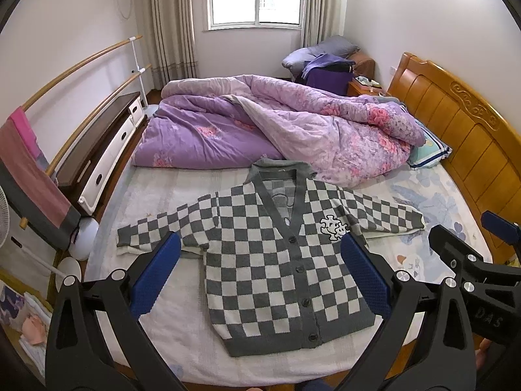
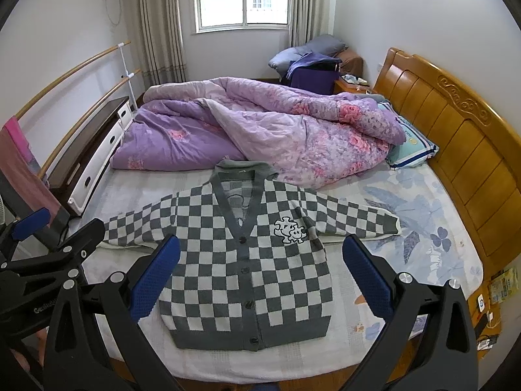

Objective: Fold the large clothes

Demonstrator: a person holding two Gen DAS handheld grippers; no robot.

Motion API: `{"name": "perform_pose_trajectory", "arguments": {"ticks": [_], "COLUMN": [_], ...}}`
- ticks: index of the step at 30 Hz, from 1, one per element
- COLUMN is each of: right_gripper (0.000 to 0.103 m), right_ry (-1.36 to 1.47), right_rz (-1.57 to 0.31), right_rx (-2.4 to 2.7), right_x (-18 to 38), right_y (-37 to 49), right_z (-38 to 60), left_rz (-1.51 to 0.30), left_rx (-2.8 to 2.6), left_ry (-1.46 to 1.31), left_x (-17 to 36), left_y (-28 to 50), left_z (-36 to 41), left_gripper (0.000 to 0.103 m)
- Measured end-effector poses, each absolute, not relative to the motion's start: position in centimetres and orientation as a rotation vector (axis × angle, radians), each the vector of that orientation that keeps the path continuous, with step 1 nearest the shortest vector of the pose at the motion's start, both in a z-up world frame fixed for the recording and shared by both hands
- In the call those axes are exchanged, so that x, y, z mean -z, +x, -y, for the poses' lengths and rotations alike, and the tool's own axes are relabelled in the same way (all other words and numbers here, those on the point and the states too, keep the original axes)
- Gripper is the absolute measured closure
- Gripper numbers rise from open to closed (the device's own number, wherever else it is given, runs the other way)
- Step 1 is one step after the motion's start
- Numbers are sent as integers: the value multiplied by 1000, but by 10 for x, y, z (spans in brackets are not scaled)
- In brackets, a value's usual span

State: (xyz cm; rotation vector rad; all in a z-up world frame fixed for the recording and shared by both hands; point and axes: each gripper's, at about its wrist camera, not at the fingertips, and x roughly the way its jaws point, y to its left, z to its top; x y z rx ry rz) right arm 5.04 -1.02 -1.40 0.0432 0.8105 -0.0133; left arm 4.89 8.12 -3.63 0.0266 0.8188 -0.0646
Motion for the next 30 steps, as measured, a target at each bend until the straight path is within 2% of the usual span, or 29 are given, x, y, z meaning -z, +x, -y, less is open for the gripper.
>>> {"name": "perform_pose_trajectory", "arguments": {"ticks": [15, 23, 30], "right_gripper": [7, 7, 7], "right_ry": [-17, -107, -177], "right_rz": [-834, -848, -921], "right_rx": [-137, -154, -161], "right_x": [67, 96, 147], "right_y": [132, 165, 196], "right_z": [29, -6, -68], "left_rz": [-856, -917, -1022], "left_rx": [-37, -4, 35], "left_ry": [-13, -126, -167], "left_x": [90, 143, 201], "left_y": [123, 152, 181], "left_z": [-49, -88, -150], "left_gripper": [5, 5, 5]}}
